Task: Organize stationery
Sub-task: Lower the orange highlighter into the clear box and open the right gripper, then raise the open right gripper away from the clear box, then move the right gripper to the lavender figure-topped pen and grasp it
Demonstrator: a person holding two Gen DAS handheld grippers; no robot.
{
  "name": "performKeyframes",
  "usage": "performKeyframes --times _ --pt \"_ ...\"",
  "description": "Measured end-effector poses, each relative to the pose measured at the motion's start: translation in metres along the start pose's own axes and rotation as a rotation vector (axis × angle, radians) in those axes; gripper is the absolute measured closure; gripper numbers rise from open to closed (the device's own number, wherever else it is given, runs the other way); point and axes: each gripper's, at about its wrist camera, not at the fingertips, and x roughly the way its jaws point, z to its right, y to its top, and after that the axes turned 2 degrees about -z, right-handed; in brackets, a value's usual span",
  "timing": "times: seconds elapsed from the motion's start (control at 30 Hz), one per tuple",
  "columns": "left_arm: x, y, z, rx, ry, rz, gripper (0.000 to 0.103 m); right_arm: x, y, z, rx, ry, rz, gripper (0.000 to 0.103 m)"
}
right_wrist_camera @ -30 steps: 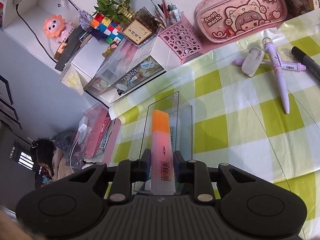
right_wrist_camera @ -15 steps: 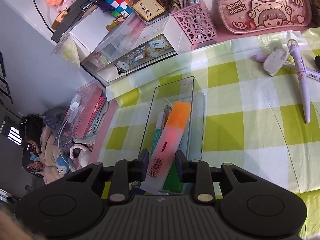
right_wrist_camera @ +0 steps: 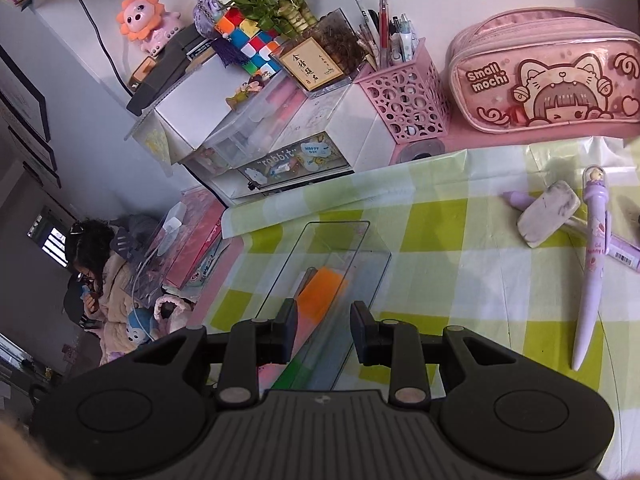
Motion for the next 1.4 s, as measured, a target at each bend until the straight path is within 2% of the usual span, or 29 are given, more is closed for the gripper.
performKeyframes --times 0.17,0.33,0.67,0.8,1.03,1.2,1.4 --pt "0.005 0.007 -0.010 0.019 -0.040 -0.032 0.030 0.023 0.027 0.006 -0.033 -0.001 -0.027 0.093" --pt "0.014 0.012 -0.016 0.018 -0.034 -0.033 0.030 0.043 0.043 0.009 -0.042 0.034 -0.032 0.093" --pt "0.013 0.013 -0.015 0.013 -0.025 -0.035 0.030 0.042 0.044 0.014 -0.034 0.042 -0.005 0.093" --pt "0.012 0.011 -0.013 0.020 -0.014 -0.029 0.030 0.030 0.041 0.016 -0.035 -0.033 0.030 0.093" --pt "0.012 0.011 -0.013 0.021 -0.013 -0.027 0.031 0.001 0.034 0.038 -0.005 -0.259 0.119 0.093" --pt "0.011 0.011 -0.012 0.017 -0.007 -0.025 0.031 -0.008 0.022 0.040 -0.042 -0.360 0.146 0.092" --pt "0.011 0.011 -0.009 0.007 0.011 -0.023 0.031 -0.028 0.010 0.047 -0.035 -0.423 0.206 0.092"
